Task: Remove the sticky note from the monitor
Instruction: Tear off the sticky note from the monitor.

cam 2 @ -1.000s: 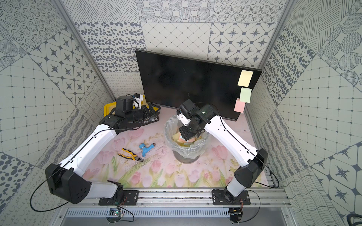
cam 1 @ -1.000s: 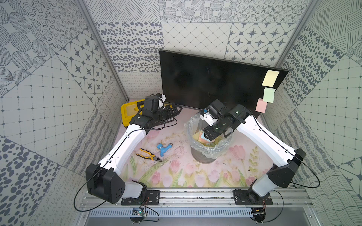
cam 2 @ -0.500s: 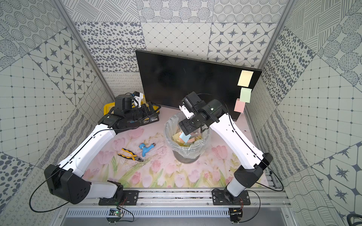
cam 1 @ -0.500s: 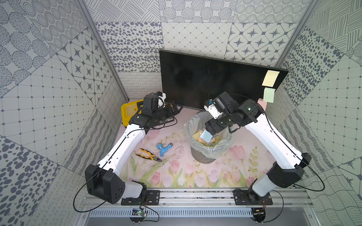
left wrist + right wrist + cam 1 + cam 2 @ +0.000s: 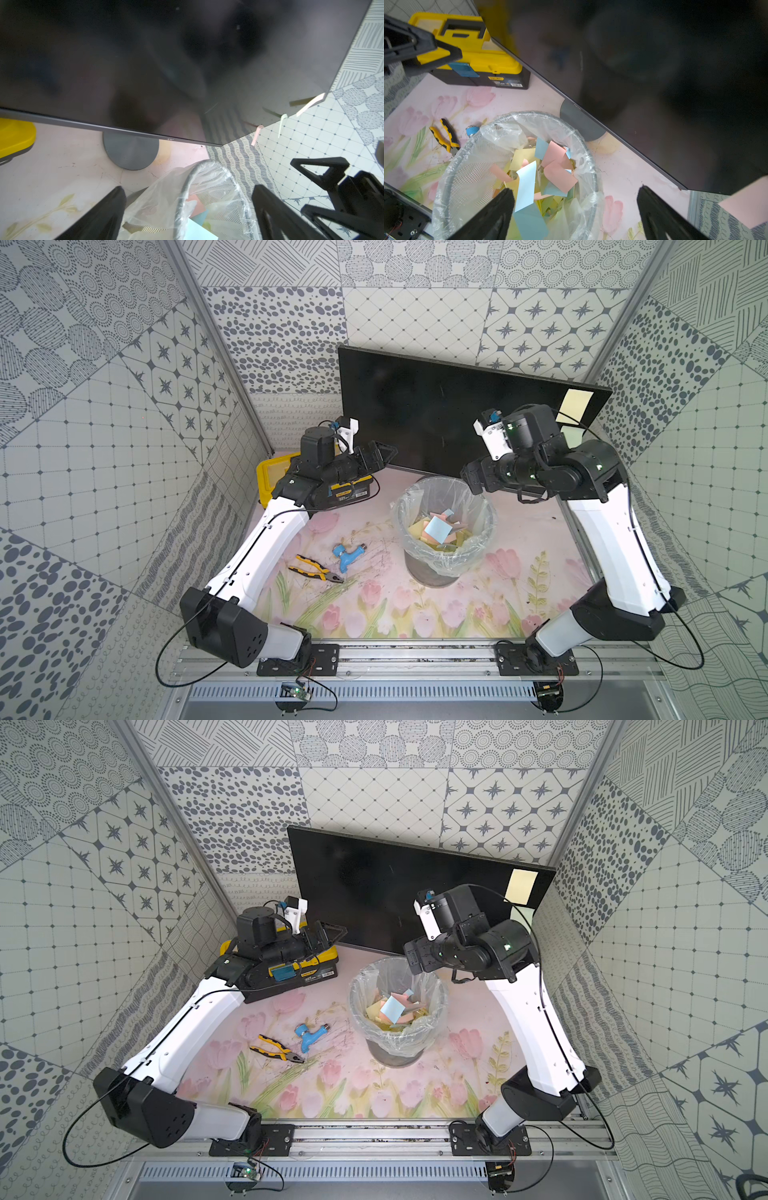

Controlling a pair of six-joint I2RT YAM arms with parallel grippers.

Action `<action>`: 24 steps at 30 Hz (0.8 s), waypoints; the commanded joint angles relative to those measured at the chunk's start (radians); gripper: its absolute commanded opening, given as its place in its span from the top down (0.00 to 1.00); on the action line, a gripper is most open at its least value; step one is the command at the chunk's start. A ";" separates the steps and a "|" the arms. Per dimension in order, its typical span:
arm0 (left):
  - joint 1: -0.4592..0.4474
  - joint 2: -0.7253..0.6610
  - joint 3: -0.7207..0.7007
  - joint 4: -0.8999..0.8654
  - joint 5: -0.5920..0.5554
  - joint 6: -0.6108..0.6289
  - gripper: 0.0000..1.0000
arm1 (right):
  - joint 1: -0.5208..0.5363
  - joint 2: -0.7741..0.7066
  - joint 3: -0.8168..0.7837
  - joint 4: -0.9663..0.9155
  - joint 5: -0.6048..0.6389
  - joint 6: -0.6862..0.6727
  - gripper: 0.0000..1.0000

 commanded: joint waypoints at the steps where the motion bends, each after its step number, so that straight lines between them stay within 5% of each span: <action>1: -0.051 0.036 0.085 0.078 0.065 0.020 0.00 | -0.099 -0.072 0.004 0.106 -0.091 0.011 0.03; 10: -0.131 0.143 0.200 0.134 0.039 0.016 0.01 | -0.509 -0.151 0.013 0.243 -0.524 0.081 0.04; 16: -0.171 0.238 0.296 0.151 0.036 0.010 0.01 | -0.776 -0.142 0.058 0.250 -0.679 0.150 0.07; 24: -0.199 0.336 0.387 0.127 0.036 0.018 0.01 | -1.072 -0.211 -0.209 0.501 -0.933 0.317 0.19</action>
